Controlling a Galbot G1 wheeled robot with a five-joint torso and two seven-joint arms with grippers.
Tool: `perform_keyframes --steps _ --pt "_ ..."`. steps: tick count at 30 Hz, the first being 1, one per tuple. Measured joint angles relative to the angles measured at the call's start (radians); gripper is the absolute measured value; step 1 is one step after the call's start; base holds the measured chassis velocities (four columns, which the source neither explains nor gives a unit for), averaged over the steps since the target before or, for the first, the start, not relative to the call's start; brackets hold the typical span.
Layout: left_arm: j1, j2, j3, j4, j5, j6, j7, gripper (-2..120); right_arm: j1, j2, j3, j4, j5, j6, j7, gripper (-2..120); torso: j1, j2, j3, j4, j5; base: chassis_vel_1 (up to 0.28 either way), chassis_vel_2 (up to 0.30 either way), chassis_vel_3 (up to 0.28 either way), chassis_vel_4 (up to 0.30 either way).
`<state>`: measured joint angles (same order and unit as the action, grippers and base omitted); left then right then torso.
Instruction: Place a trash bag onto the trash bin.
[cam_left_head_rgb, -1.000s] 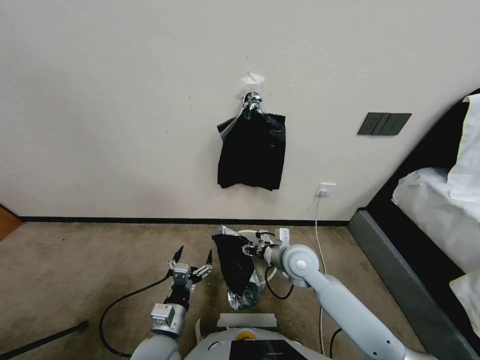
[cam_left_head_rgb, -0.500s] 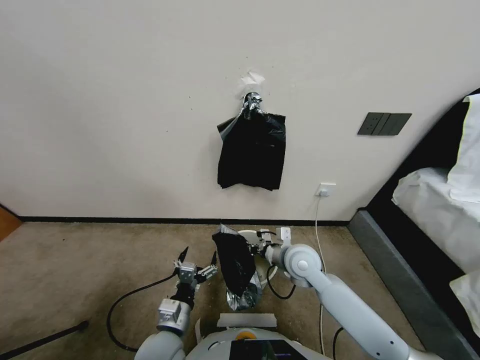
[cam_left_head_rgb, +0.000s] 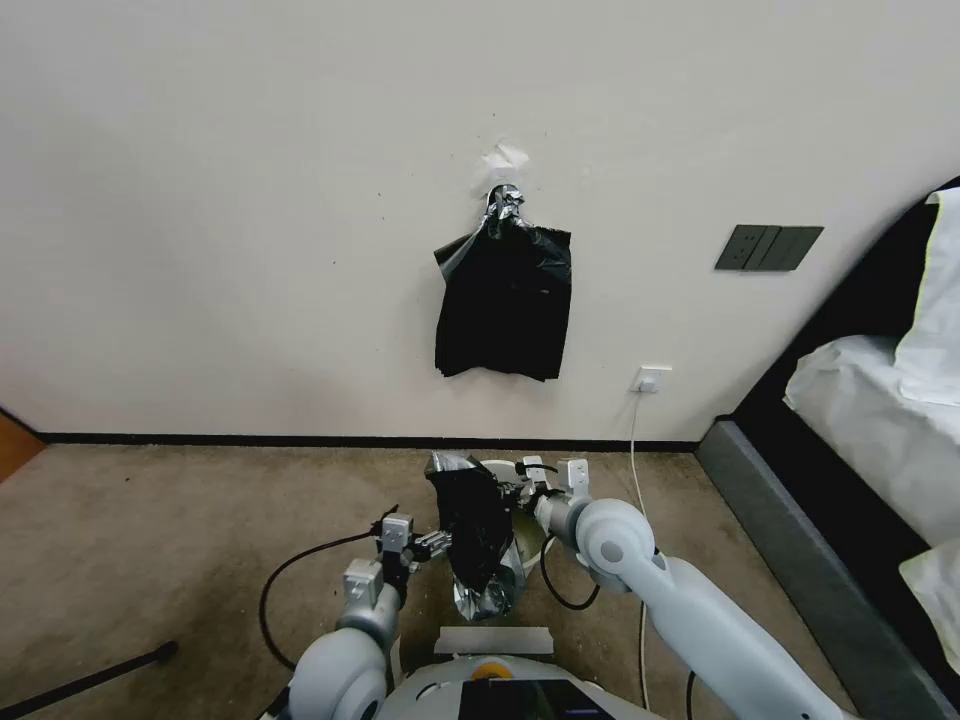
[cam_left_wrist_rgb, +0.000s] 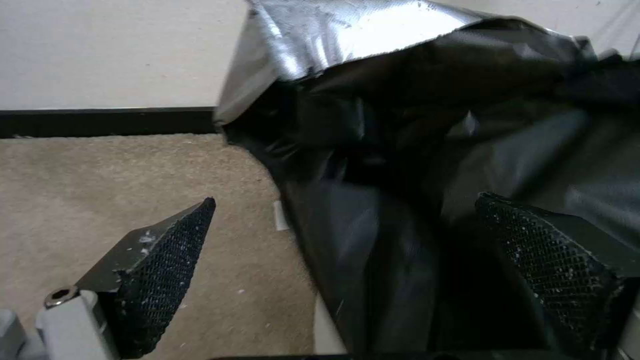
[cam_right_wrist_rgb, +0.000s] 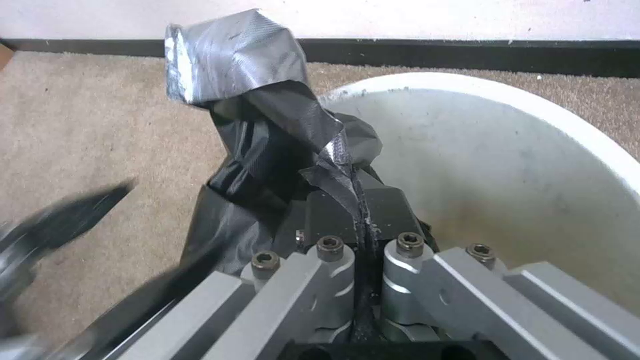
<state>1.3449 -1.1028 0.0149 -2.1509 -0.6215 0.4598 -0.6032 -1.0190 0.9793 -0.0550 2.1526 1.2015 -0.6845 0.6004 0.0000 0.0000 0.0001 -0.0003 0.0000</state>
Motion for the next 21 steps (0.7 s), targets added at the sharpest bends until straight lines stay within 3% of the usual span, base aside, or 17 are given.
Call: perform_keyframes --steps 2,3,5,11,15,21 --pt "-0.054 -0.016 0.021 0.021 -0.060 0.047 -0.075 100 -0.005 -0.002 0.004 0.001 -0.001 0.000 0.001 0 0.000 0.000 0.000 0.0002 0.0002 0.000 0.000 0.000 0.000" --pt "-0.054 -0.016 0.021 0.021 -0.060 0.047 -0.075 100 -0.005 -0.002 0.004 0.001 -0.001 0.000 0.001 0 0.000 0.000 0.000 0.0002 0.0002 0.000 0.000 0.000 0.000" --pt "-0.084 -0.027 0.027 0.038 -0.131 0.086 -0.136 99 -0.007 -0.003 0.007 0.001 -0.001 0.000 0.003 0 0.000 0.000 0.000 0.0004 0.0001 0.000 0.000 0.000 0.000" --pt "-0.123 -0.055 0.034 0.085 -0.220 0.112 -0.192 91 -0.007 0.002 0.008 0.001 0.000 0.000 0.006 0 0.000 0.000 0.000 0.0005 0.0001 0.000 0.000 0.000 0.000" --pt "-0.159 -0.076 0.045 0.133 -0.298 0.126 -0.230 74 -0.005 0.006 0.006 0.000 0.001 0.000 0.009 0 0.000 0.000 0.000 0.0003 0.0000 0.000 0.000 0.000 0.000" --pt "-0.177 -0.080 0.068 0.158 -0.331 0.136 -0.263 53 -0.004 0.008 0.006 -0.006 0.002 0.000 0.010 0 0.000 0.000 0.000 0.0004 0.0001 0.000 0.000 0.000 0.000"
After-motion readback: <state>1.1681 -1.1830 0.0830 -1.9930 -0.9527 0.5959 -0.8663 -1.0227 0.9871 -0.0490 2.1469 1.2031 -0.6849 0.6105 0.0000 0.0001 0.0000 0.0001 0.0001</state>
